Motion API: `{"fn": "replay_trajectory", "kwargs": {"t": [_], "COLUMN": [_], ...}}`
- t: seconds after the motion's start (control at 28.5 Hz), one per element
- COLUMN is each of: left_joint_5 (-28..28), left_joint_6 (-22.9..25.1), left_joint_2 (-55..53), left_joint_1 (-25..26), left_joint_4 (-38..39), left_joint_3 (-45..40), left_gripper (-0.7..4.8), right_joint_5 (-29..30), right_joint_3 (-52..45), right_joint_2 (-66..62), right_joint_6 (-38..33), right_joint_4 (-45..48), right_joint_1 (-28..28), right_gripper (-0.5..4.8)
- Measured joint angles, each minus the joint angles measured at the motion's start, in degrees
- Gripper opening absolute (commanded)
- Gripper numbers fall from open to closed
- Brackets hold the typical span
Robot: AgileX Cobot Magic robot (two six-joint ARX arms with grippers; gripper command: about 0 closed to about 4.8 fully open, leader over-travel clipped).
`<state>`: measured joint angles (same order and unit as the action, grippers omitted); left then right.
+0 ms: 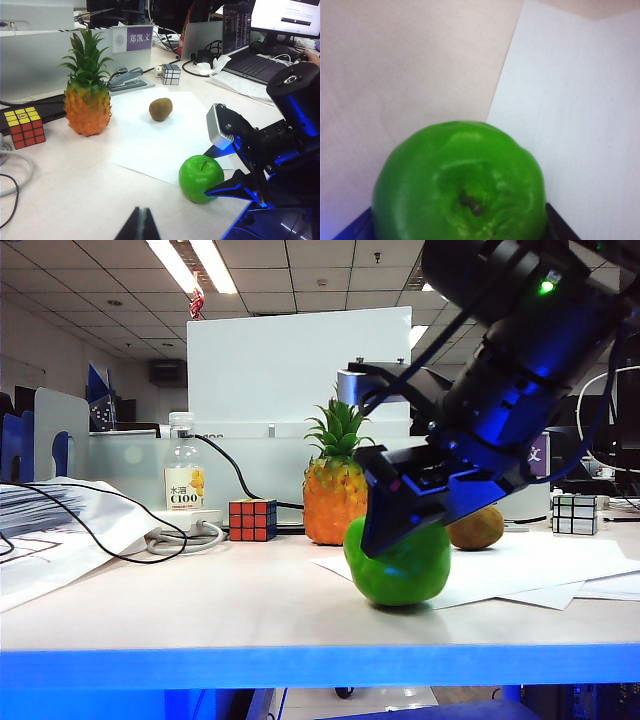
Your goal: Arrange all the fruits from large to small from left to right in a row.
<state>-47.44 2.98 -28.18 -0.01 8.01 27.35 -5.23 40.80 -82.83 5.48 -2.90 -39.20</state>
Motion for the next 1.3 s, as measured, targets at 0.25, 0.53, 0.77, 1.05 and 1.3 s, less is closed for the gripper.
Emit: {"fn": "replay_trajectory", "kwargs": {"t": [0.25,0.53,0.77,1.05,1.3], "left_joint_5": [0.0,0.0,0.0,0.0,0.0], "left_joint_6": [0.0,0.0,0.0,0.0,0.0], "left_joint_2": [0.0,0.0,0.0,0.0,0.0], "left_joint_1": [0.0,0.0,0.0,0.0,0.0], "left_joint_4": [0.0,0.0,0.0,0.0,0.0], "left_joint_3": [0.0,0.0,0.0,0.0,0.0], "left_gripper": [-0.05,-0.05,-0.05,-0.05,-0.05], "right_joint_5": [-1.1,0.0,2.1,3.9,3.9], "right_joint_3": [-0.4,-0.4,-0.4,-0.4,-0.2], "right_joint_2": [5.4,6.4,6.3,6.2,4.2], "right_joint_6": [-0.9,-1.0,-1.2,-1.2,-1.2], "right_joint_4": [-7.8,-10.3,-11.1,-11.0,-7.6], "right_joint_1": [-0.4,-0.3,-0.3,-0.3,-0.3], "right_gripper": [-0.02,-0.01,-0.01,-0.01,0.15]}}
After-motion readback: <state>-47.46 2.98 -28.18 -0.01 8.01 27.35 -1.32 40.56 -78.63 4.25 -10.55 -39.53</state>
